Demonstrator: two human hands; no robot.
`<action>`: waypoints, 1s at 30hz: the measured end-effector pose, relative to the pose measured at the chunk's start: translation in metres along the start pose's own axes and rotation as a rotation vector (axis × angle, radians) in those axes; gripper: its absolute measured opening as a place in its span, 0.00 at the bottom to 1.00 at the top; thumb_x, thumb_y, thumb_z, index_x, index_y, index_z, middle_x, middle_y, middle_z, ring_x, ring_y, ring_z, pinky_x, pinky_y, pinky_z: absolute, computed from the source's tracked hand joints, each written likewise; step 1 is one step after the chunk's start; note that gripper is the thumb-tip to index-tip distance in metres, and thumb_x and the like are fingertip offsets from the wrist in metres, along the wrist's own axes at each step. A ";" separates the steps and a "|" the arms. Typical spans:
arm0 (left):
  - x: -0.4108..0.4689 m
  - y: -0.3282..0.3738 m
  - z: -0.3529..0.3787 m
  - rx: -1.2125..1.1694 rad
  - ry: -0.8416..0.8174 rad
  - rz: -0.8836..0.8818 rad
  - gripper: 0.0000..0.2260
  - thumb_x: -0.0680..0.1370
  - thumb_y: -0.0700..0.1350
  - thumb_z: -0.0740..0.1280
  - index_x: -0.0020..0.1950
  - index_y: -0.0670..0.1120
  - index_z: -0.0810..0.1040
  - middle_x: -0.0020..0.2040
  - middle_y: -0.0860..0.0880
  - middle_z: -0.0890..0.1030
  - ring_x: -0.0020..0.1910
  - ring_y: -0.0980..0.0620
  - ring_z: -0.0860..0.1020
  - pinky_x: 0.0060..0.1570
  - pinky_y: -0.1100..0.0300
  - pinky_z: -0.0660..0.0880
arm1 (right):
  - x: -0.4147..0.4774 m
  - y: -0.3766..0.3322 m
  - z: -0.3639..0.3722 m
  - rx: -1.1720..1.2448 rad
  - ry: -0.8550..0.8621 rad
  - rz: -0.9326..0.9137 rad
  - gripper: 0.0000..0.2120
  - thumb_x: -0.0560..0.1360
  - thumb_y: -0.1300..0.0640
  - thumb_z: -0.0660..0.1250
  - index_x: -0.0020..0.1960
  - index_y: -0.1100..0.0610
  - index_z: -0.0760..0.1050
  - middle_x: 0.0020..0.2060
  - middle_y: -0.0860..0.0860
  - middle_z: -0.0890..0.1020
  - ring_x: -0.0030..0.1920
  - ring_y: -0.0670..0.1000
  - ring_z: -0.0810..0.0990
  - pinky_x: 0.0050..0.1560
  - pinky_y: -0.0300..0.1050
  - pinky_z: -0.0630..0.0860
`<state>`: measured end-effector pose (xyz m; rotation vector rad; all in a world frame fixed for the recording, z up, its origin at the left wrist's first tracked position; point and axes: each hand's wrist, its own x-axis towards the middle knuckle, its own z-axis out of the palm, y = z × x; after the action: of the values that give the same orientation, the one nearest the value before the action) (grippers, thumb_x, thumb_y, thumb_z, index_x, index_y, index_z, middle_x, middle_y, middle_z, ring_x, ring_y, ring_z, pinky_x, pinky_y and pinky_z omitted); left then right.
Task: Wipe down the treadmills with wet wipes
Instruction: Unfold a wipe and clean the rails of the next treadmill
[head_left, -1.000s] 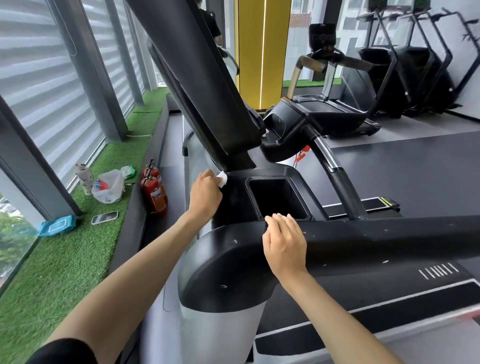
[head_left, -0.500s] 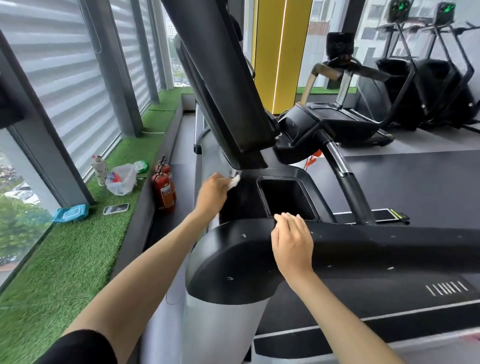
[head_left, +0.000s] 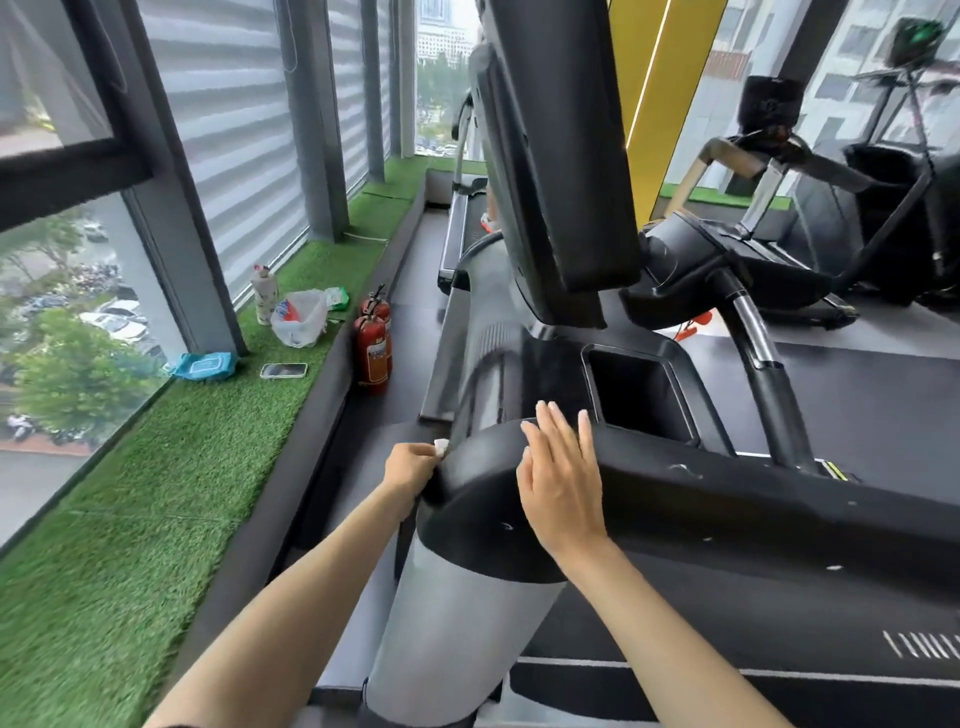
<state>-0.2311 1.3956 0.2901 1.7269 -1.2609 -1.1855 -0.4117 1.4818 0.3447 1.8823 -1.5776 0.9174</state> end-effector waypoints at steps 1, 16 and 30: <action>0.000 0.004 -0.007 0.008 0.032 -0.003 0.16 0.76 0.41 0.67 0.28 0.43 0.75 0.21 0.54 0.67 0.28 0.50 0.63 0.28 0.62 0.62 | 0.001 -0.003 0.000 -0.010 -0.010 -0.033 0.14 0.77 0.64 0.56 0.58 0.65 0.78 0.61 0.63 0.78 0.66 0.59 0.74 0.74 0.58 0.58; -0.016 0.173 0.076 0.681 0.091 1.056 0.14 0.76 0.31 0.61 0.55 0.43 0.81 0.48 0.45 0.73 0.51 0.45 0.72 0.35 0.53 0.70 | 0.009 0.016 -0.014 -0.076 -0.053 0.162 0.19 0.79 0.58 0.53 0.55 0.64 0.81 0.51 0.58 0.84 0.57 0.55 0.82 0.67 0.56 0.71; 0.037 0.143 0.055 0.341 0.277 0.725 0.18 0.77 0.31 0.59 0.61 0.45 0.80 0.48 0.43 0.75 0.51 0.43 0.73 0.42 0.58 0.65 | 0.009 0.010 -0.004 -0.113 0.052 0.211 0.16 0.76 0.61 0.56 0.50 0.66 0.81 0.50 0.62 0.83 0.56 0.60 0.82 0.62 0.56 0.76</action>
<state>-0.3263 1.3173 0.3887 1.3805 -1.7614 -0.3141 -0.4210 1.4776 0.3539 1.6254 -1.7824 0.9352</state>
